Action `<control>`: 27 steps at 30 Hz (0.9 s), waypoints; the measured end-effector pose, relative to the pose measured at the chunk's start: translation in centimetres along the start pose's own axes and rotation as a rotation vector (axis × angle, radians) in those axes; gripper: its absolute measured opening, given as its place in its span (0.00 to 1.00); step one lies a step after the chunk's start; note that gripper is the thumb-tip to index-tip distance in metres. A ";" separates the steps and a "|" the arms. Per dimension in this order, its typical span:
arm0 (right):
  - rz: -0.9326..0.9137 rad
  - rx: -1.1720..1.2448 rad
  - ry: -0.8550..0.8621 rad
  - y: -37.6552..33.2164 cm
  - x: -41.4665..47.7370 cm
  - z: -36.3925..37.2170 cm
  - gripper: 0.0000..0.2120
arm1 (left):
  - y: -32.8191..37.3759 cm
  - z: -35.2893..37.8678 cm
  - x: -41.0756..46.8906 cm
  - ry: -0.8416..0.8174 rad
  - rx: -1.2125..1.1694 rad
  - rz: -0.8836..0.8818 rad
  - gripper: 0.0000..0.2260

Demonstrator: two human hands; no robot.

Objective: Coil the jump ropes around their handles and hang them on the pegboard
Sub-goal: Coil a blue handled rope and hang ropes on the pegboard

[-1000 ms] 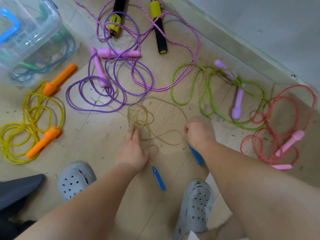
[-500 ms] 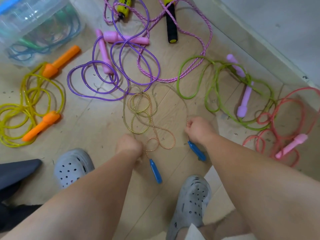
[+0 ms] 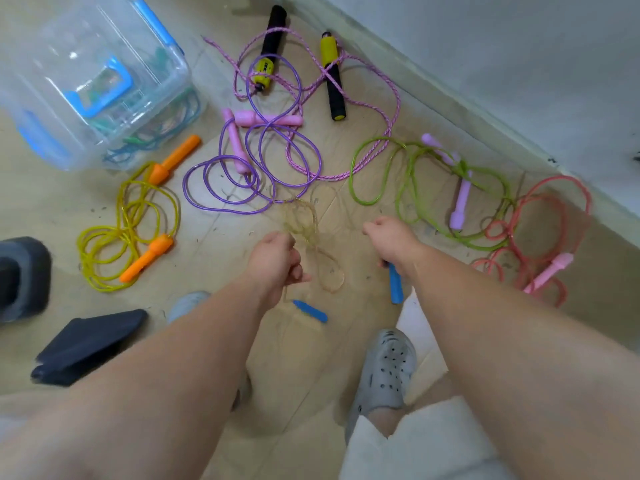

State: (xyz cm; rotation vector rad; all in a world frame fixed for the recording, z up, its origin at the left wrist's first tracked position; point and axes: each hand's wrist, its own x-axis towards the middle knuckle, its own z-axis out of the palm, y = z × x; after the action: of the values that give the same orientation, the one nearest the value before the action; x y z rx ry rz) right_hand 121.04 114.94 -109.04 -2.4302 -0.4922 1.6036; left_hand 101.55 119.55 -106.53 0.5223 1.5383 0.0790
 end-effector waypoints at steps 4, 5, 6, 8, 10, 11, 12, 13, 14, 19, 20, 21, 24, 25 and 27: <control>-0.025 0.085 -0.013 -2.6 -10.5 -3.5 0.10 | 4.9 -0.5 -10.5 -0.073 0.095 -0.001 0.05; -0.020 0.143 -0.024 -3.3 -13.6 -4.7 0.13 | 6.1 -0.7 -13.5 -0.093 0.118 0.011 0.04; -0.009 0.204 -0.039 -4.2 -16.9 -5.9 0.15 | 7.2 -0.9 -16.7 -0.112 0.122 0.025 0.03; 0.014 0.305 -0.059 -6.0 -23.9 -8.6 0.16 | 9.7 -0.8 -23.5 -0.152 0.100 0.044 0.04; 0.013 0.391 -0.077 -7.7 -30.9 -11.6 0.12 | 12.2 -0.4 -30.6 -0.189 0.105 0.075 0.07; 0.006 0.435 -0.092 -8.4 -34.3 -13.1 0.10 | 13.4 0.0 -34.1 -0.208 0.132 0.101 0.09; -0.001 0.482 -0.112 -9.0 -37.5 -14.6 0.09 | 14.6 0.5 -37.7 -0.228 0.180 0.137 0.09; -0.013 0.535 -0.136 -9.6 -40.5 -16.0 0.10 | 15.7 0.9 -41.0 -0.255 0.243 0.182 0.10; -0.027 0.593 -0.163 -10.3 -43.5 -17.4 0.13 | 16.8 1.4 -44.4 -0.293 0.322 0.232 0.10; -0.123 0.915 -0.225 -12.4 -56.8 -24.1 0.13 | 19.7 3.8 -58.7 -0.414 0.725 0.386 0.08; -0.162 0.946 -0.211 -12.6 -59.0 -25.4 0.11 | 20.0 4.3 -61.1 -0.415 0.763 0.410 0.06; -0.212 0.971 -0.198 -12.7 -61.1 -26.8 0.11 | 20.2 4.9 -63.3 -0.409 0.787 0.448 0.03; -0.386 1.084 -0.185 -12.7 -66.5 -31.1 0.12 | 20.4 6.4 -67.9 -0.286 0.947 0.686 0.09; -0.439 1.127 -0.185 -12.5 -68.0 -32.7 0.13 | 20.3 6.7 -68.8 -0.219 1.031 0.769 0.12; -0.524 1.206 -0.172 -11.9 -70.5 -35.5 0.13 | 19.5 6.8 -69.7 -0.111 1.135 0.874 0.14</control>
State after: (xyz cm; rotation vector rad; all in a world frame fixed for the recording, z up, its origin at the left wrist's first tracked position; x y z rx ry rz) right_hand 126.16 100.55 -30.70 -1.1570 -0.0796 1.2752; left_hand 109.69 109.30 -35.01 2.0326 1.0220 -0.1694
